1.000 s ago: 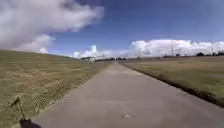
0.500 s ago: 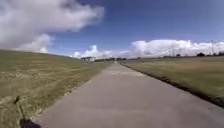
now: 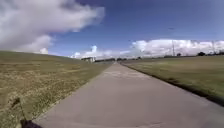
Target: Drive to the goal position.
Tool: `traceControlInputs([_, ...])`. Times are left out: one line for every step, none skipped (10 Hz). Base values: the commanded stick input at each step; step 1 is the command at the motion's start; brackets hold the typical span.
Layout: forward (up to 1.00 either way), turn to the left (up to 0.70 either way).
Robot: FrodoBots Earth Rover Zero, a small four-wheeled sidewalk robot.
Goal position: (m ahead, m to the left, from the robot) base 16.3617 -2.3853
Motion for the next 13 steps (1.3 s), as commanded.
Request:
traceControlInputs([0.7,-0.22])
traceControlInputs([0.7,-0.24])
traceControlInputs([0.7,-0.11])
traceControlInputs([0.7,0.0])
traceControlInputs([0.7,0.0])
traceControlInputs([0.7,0.0])
traceControlInputs([0.7,0.0])
traceControlInputs([0.7,0.0])
traceControlInputs([0.7,0.0])
traceControlInputs([0.7,0.0])
traceControlInputs([0.7,0.0])
traceControlInputs([0.7,0.0])
traceControlInputs([0.7,0.0])
